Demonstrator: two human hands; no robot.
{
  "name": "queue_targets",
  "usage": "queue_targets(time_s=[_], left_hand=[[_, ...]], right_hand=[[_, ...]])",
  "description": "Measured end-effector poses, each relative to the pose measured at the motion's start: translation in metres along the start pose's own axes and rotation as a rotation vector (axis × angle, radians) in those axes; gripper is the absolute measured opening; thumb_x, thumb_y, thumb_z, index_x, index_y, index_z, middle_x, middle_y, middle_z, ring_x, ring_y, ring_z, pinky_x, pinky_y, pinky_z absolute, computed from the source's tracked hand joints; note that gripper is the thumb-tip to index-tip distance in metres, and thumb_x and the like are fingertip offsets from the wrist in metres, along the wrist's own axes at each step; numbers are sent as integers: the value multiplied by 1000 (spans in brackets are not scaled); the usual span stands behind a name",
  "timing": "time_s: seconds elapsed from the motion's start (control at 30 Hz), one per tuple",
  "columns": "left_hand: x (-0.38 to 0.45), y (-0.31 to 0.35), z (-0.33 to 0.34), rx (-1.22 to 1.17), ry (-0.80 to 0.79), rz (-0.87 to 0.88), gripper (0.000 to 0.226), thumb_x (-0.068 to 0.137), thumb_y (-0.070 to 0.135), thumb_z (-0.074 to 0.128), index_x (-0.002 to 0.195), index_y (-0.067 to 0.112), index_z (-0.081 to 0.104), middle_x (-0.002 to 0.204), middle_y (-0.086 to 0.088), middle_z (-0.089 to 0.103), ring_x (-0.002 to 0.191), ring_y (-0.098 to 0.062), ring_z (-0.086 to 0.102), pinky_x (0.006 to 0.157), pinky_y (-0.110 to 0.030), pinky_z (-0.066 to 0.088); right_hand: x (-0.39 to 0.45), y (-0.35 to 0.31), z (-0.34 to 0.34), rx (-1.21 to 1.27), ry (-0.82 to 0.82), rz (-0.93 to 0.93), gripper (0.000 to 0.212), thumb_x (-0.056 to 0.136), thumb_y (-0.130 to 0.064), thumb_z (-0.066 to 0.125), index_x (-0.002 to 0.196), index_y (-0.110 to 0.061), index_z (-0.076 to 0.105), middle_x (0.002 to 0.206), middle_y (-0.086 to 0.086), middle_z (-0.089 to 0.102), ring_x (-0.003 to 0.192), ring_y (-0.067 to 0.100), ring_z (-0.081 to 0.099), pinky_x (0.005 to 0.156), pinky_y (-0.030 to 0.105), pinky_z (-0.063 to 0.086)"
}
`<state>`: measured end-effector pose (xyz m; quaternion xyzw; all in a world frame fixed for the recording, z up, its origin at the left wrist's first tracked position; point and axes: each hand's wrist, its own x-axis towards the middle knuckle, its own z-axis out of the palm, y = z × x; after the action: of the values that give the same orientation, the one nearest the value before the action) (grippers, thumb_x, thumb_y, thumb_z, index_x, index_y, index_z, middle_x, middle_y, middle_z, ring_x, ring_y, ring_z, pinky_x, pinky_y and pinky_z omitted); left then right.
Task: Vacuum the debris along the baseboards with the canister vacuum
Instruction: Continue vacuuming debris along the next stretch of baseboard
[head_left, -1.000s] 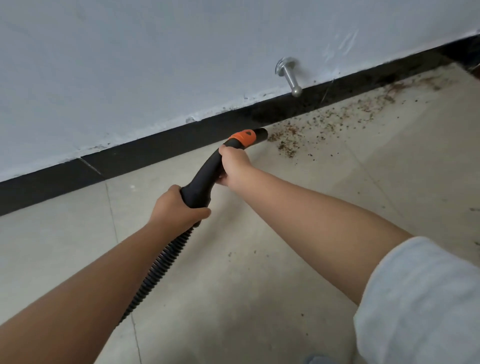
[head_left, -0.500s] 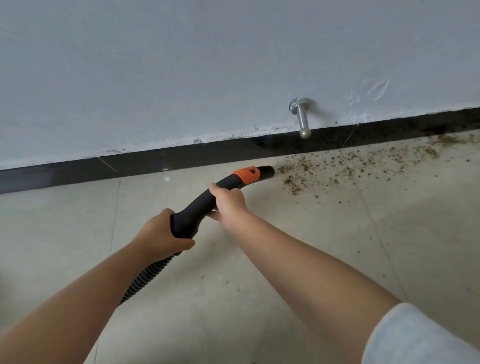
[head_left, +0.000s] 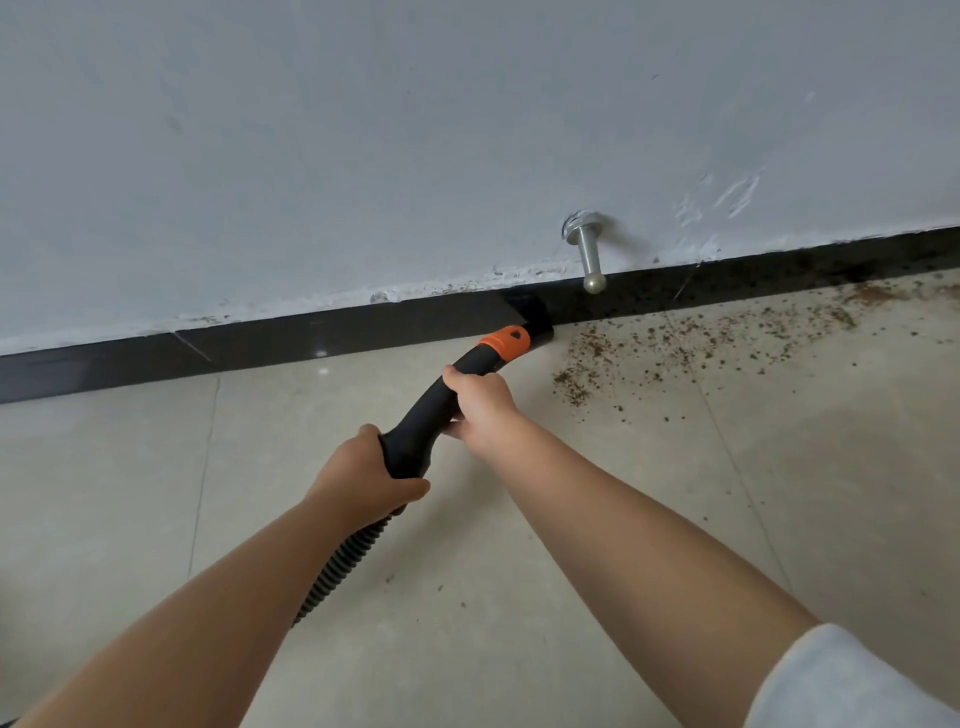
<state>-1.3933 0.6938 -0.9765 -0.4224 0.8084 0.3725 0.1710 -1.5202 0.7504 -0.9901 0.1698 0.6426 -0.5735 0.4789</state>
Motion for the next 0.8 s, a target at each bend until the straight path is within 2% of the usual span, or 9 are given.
queue_targets(time_s=[0.23,0.47,0.6,0.8], left_hand=[[14,3,-6,22,-11,74,37,73,22,73,93,12,43,74,-2,62,57,-10,58,50,-21,44],[23,-12,-12,59,-68,159,41,70,25,74,97,14,45,82,-2,65,69,-15,67,69,-33,57],[23,-37,-18,104,-161,194,42,66,29,75,94,18,45,83,-1,65,70,-14,67,71,-34,58],[28,-59,-32,30,-111,194,41,66,27,74,93,17,46,77,1,66,65,-13,67,69,-34,58]], right_hand=[[5,-5,4,40,67,-40,54,92,-19,58,138,-5,35,133,16,46,118,35,48,82,44,54],[5,0,9,41,118,-51,53,93,-16,56,139,-4,32,133,17,45,118,36,49,85,46,52],[-2,17,23,-35,153,-14,49,95,-16,54,136,-3,33,134,17,44,120,37,47,85,47,51],[-4,17,55,-65,156,-58,49,95,-16,53,137,-5,33,135,16,43,117,36,49,88,48,51]])
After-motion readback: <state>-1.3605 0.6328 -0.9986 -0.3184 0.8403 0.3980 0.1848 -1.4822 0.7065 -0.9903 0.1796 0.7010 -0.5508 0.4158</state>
